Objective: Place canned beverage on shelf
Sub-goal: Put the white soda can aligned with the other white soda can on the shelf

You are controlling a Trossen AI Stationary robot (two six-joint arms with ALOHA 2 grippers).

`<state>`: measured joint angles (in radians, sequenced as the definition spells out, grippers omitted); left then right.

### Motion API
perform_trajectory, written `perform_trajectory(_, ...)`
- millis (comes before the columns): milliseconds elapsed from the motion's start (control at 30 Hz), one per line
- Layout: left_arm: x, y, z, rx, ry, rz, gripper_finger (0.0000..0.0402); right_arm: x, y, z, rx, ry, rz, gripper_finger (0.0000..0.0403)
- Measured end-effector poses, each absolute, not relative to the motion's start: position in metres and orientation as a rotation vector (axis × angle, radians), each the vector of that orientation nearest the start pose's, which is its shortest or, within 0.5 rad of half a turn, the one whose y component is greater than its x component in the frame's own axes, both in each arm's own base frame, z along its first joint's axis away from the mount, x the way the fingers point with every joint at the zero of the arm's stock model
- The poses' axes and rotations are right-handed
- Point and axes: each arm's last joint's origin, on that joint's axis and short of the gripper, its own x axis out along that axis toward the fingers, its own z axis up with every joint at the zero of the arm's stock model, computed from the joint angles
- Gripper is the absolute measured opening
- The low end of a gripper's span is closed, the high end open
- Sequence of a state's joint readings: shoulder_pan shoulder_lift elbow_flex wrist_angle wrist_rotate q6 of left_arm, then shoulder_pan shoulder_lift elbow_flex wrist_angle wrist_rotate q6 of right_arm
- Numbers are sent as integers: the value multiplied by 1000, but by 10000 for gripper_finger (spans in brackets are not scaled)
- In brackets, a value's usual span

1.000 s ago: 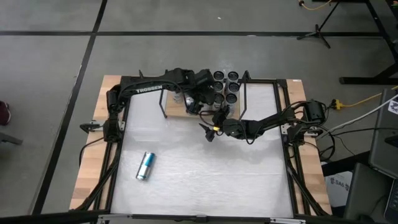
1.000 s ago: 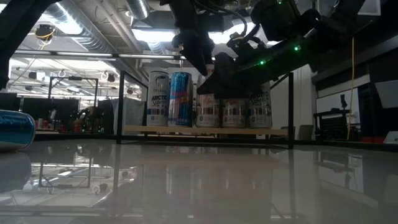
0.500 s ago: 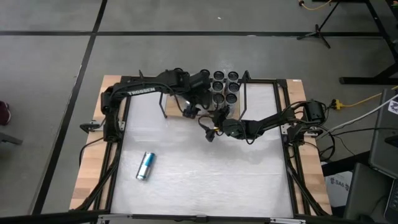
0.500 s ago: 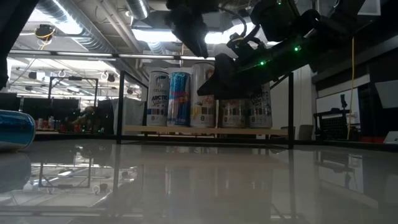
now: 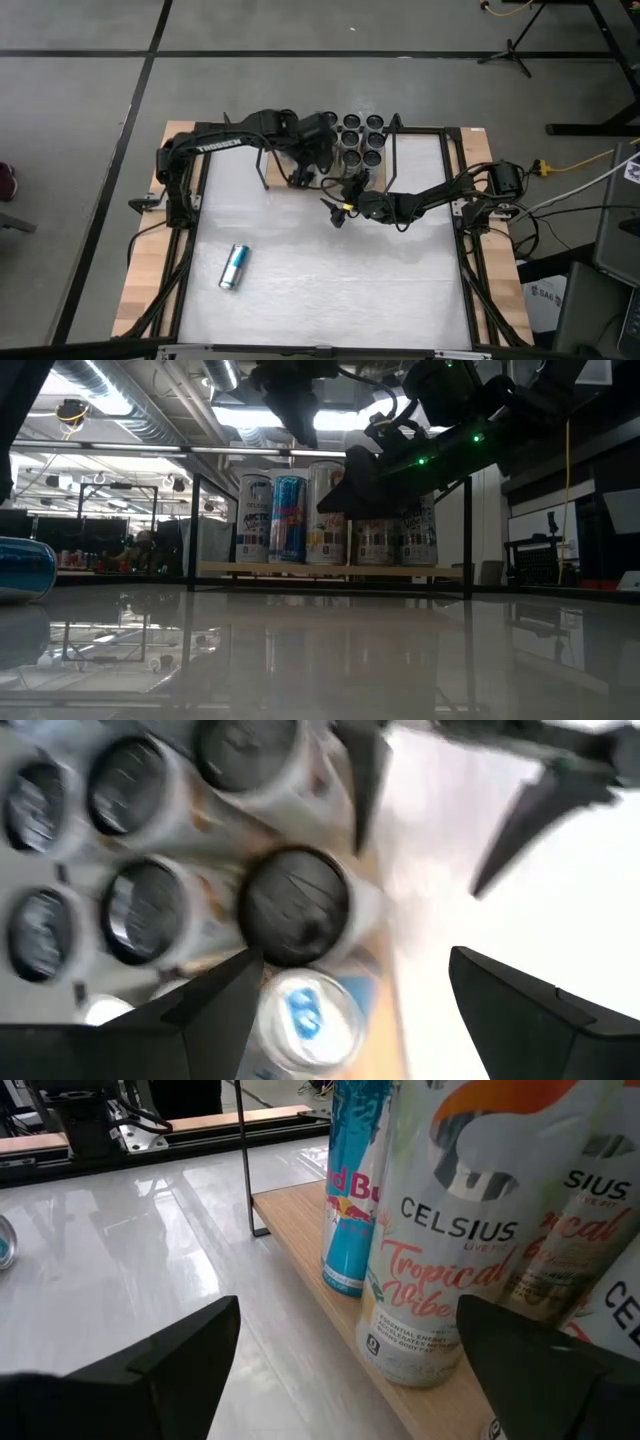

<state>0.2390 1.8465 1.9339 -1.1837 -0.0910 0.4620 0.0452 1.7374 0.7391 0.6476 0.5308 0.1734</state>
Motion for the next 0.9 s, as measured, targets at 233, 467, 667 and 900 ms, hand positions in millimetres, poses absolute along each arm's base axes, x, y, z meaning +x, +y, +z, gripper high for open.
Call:
perform_trajectory(233, 361, 81, 347, 116, 1149, -148, 309, 334, 1, 159, 68, 296, -508, 363)
perform_trajectory(467, 373, 82, 336, 60, 1140, -150, 309, 334, 1, 159, 68, 295, -508, 363)
perform_trajectory(667, 375, 85, 327, 85, 1210, -60, 309, 334, 1, 159, 68, 295, -508, 363)
perform_trajectory(900, 377, 89, 324, 147, 1244, 56, 309, 334, 1, 159, 46, 301, -504, 363)
